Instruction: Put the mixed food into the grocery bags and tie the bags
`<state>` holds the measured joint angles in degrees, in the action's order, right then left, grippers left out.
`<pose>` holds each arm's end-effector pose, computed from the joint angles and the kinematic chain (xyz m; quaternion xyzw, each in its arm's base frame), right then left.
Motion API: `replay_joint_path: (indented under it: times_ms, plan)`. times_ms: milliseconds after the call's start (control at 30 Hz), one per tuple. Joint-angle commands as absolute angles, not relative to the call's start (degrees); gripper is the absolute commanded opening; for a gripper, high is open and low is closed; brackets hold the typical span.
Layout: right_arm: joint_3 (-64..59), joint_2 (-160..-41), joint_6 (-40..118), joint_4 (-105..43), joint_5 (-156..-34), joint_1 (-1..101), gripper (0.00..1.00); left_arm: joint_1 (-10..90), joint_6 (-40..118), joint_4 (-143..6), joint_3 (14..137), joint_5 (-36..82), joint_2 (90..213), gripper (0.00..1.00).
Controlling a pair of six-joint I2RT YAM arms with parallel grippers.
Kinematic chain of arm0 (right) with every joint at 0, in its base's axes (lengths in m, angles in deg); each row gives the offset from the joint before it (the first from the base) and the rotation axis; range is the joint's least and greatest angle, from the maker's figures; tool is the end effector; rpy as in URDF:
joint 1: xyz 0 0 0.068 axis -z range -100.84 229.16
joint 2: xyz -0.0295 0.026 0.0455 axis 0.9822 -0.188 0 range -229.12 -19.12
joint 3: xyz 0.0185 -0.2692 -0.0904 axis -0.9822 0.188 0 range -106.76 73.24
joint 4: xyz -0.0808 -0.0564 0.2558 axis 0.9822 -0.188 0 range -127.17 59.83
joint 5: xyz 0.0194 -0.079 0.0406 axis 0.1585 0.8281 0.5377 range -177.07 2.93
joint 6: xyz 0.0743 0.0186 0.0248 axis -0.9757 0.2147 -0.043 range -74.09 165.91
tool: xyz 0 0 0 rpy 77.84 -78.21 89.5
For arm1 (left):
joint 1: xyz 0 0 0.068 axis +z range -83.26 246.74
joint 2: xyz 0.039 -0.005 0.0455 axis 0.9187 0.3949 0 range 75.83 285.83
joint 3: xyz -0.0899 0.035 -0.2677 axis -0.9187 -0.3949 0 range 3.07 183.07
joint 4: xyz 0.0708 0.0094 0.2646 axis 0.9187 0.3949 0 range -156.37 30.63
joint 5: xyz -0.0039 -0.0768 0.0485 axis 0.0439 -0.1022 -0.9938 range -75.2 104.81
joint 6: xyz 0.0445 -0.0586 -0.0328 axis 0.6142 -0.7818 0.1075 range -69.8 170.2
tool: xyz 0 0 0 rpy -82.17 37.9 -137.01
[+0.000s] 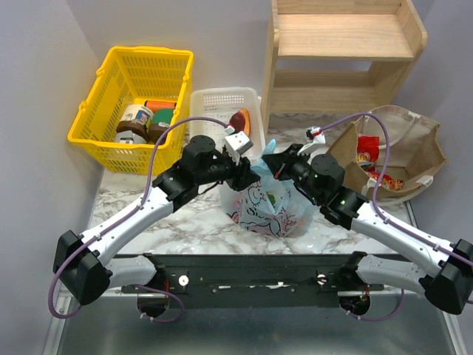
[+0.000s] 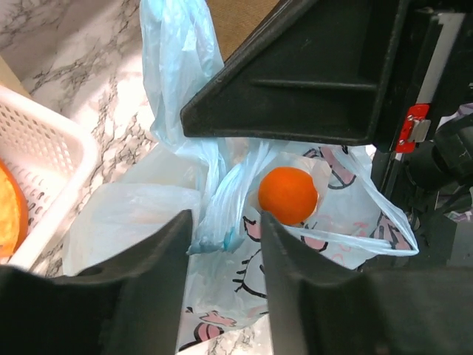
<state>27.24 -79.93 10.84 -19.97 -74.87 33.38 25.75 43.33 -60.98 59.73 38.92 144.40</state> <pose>0.2143 0.1991 0.3351 0.0035 0.7344 0.3777 0.5639 0.2196 -0.2286 0.3350 0.3494 0.7167 -0.3889 0.4616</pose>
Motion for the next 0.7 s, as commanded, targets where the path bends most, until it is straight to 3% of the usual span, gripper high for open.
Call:
replay_joint_path:
  times_ms: [0,200,333,500,667]
  plan:
    - [27.98,-78.97,12.07,-19.44,-72.84,33.46,0.01,25.96,42.55,-63.21,62.56,41.52,145.61,0.55]
    - [28.33,-78.09,12.51,-19.44,-72.92,33.46,0.01,25.96,42.47,-62.33,66.34,43.02,149.38,0.73]
    - [28.77,-77.04,12.78,-19.36,-73.27,33.37,0.01,26.04,42.47,-61.98,68.45,44.25,152.28,0.75]
    - [29.73,-75.28,13.57,-19.27,-72.84,33.46,0.01,26.13,41.94,-63.11,69.95,45.48,155.36,0.56]
    - [30.53,-72.74,14.80,-19.27,-72.31,33.37,0.01,27.36,39.31,-66.01,69.25,47.49,157.03,0.46]
